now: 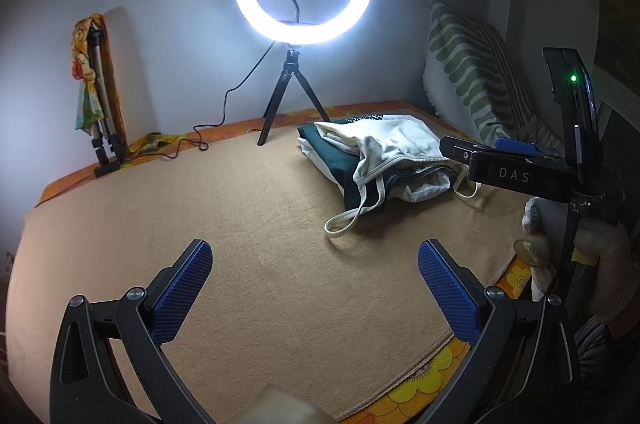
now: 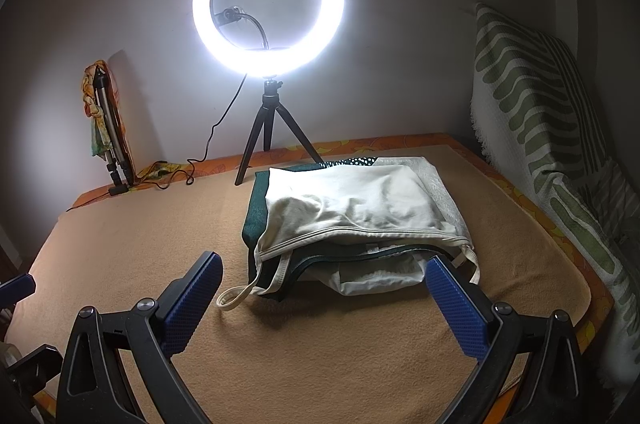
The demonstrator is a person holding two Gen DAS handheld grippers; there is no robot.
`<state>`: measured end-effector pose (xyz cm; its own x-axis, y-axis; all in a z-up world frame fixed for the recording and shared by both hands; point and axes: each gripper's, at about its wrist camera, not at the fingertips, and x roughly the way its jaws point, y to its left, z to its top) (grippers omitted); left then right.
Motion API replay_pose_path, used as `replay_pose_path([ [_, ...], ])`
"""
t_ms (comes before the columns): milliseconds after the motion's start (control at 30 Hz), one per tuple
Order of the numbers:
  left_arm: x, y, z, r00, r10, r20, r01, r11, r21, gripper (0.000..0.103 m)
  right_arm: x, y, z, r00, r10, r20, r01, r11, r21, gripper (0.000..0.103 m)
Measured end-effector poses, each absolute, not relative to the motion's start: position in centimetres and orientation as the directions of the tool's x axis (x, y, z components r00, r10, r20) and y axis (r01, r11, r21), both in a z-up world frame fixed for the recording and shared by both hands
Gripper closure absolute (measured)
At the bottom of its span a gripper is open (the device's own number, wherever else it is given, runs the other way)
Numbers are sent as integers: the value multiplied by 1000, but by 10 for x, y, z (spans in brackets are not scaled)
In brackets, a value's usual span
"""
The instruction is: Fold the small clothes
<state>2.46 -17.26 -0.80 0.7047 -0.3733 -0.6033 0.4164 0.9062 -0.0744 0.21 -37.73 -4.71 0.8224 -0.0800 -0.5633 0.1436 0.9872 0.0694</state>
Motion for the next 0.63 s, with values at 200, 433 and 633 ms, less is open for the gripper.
replay_pose_path([
  [200,24,-173,-8,707,-372,-602,415,907,-73,1,2,-376,-47,822,-79,-564,143,987,70,0],
  [433,22,-172,-8,715,-369,-594,418,906,-60,1,2,-376,-47,822,-81,-563,144,987,69,0],
  [633,20,-171,-7,716,-375,-589,425,903,-59,1,2,-376,-47,822,-80,-564,143,987,69,0],
])
